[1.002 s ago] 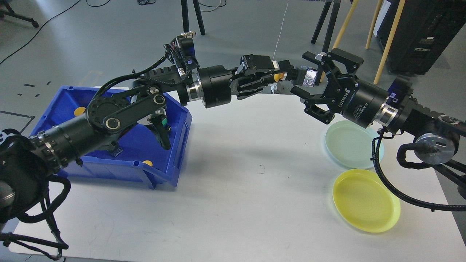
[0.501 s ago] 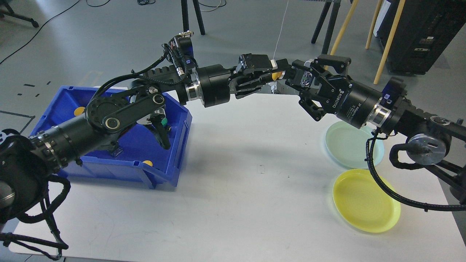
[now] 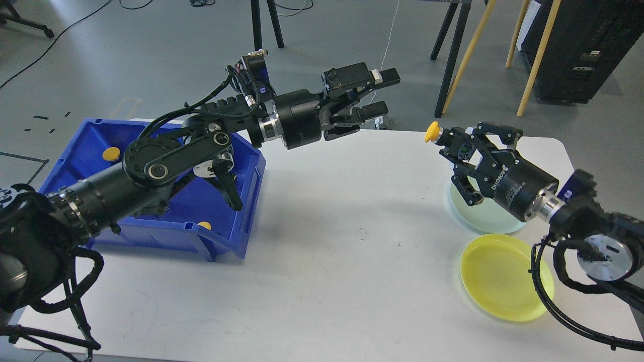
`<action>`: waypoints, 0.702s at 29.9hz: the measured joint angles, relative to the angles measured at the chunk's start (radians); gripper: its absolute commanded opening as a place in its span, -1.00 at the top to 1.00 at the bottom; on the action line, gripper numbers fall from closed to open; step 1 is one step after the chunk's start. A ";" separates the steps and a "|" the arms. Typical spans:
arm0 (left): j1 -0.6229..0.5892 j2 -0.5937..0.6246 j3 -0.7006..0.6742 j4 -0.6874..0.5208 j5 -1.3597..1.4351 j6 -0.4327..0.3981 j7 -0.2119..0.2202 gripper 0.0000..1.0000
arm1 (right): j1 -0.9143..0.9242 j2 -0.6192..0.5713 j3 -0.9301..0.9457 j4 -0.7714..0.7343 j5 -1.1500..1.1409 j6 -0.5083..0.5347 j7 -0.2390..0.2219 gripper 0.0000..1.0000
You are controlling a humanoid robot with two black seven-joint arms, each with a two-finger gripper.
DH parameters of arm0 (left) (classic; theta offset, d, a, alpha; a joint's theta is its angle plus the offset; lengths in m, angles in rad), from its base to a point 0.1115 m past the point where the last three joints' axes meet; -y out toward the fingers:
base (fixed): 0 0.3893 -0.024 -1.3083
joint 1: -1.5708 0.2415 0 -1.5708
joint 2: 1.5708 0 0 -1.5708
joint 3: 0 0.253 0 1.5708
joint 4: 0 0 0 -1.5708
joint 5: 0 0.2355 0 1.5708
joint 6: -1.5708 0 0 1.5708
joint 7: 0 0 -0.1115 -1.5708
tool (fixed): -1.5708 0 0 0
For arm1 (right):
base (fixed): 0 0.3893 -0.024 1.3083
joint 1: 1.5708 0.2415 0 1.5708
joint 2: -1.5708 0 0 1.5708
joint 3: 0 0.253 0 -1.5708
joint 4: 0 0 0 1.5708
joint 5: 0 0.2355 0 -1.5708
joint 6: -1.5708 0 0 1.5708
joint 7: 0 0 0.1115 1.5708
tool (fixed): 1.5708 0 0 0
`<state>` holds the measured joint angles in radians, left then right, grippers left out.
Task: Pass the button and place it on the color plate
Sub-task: 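Open the left gripper and carry the button with the right gripper, then lower the button onto the yellow plate and open the right gripper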
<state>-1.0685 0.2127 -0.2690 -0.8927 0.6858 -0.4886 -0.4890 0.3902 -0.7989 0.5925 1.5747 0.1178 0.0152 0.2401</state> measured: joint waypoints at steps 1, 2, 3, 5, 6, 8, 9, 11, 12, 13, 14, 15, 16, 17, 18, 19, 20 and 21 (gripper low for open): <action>0.000 0.004 0.000 0.000 -0.006 0.000 0.000 -0.70 | -0.065 -0.004 0.032 0.033 0.060 -0.051 0.000 0.99; 0.000 0.007 0.000 -0.001 -0.010 0.000 0.000 -0.70 | -0.125 -0.006 0.064 0.057 0.112 -0.108 0.000 0.99; -0.002 0.012 0.000 -0.002 -0.012 0.000 0.000 -0.70 | -0.171 -0.008 0.086 0.071 0.149 -0.155 -0.001 0.99; -0.011 0.029 -0.001 -0.008 -0.012 0.000 0.000 -0.70 | -0.249 -0.007 0.121 0.085 0.223 -0.245 -0.002 0.99; -0.015 0.045 -0.001 -0.012 -0.012 0.000 0.000 -0.71 | -0.272 -0.005 0.127 0.085 0.251 -0.274 -0.003 0.99; -0.034 0.084 0.003 -0.022 -0.009 0.000 0.000 -0.75 | -0.305 -0.001 0.134 0.083 0.302 -0.316 -0.004 0.99; -0.054 0.117 0.010 -0.032 -0.004 0.000 0.000 -0.76 | -0.317 0.000 0.137 0.080 0.325 -0.333 -0.004 0.98; -0.100 0.198 0.037 -0.052 0.015 0.000 0.000 -0.81 | -0.332 0.001 0.137 0.076 0.362 -0.356 -0.005 0.76; -0.127 0.249 0.060 -0.061 0.036 0.000 0.000 -0.84 | -0.336 0.002 0.138 0.073 0.378 -0.364 -0.005 0.65; -0.156 0.302 0.089 -0.066 0.070 0.000 0.000 -0.86 | -0.340 0.002 0.138 0.068 0.388 -0.368 -0.005 0.52; -0.182 0.345 0.116 -0.069 0.112 0.000 0.000 -0.89 | -0.344 0.003 0.138 0.062 0.395 -0.371 -0.005 0.36; -0.213 0.391 0.150 -0.071 0.177 0.000 0.000 -0.89 | -0.349 0.005 0.137 0.055 0.399 -0.372 -0.004 0.20; -0.238 0.431 0.178 -0.074 0.258 0.000 0.000 -0.89 | -0.352 0.007 0.137 0.049 0.401 -0.372 -0.004 0.01; -0.253 0.463 0.197 -0.077 0.337 0.000 0.000 -0.89 | -0.355 0.013 0.137 0.041 0.402 -0.371 -0.003 -0.26; -0.265 0.497 0.211 -0.081 0.432 0.000 0.000 -0.89 | -0.356 0.018 0.137 0.037 0.403 -0.370 -0.002 -0.55; -0.270 0.526 0.221 -0.085 0.529 0.000 0.000 -0.89 | -0.357 0.022 0.137 0.034 0.403 -0.369 0.000 -0.91; -0.270 0.548 0.227 -0.089 0.616 0.000 0.000 -0.89 | -0.358 0.025 0.139 0.032 0.404 -0.368 0.002 -1.00; -0.269 0.567 0.234 -0.091 0.712 0.000 0.000 -0.89 | -0.359 0.027 0.140 0.032 0.404 -0.367 0.003 -0.99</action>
<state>-1.3373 0.7794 -0.0349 -0.9832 1.3979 -0.4888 -0.4887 0.0314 -0.7719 0.7327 1.6064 0.5215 -0.3521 0.2429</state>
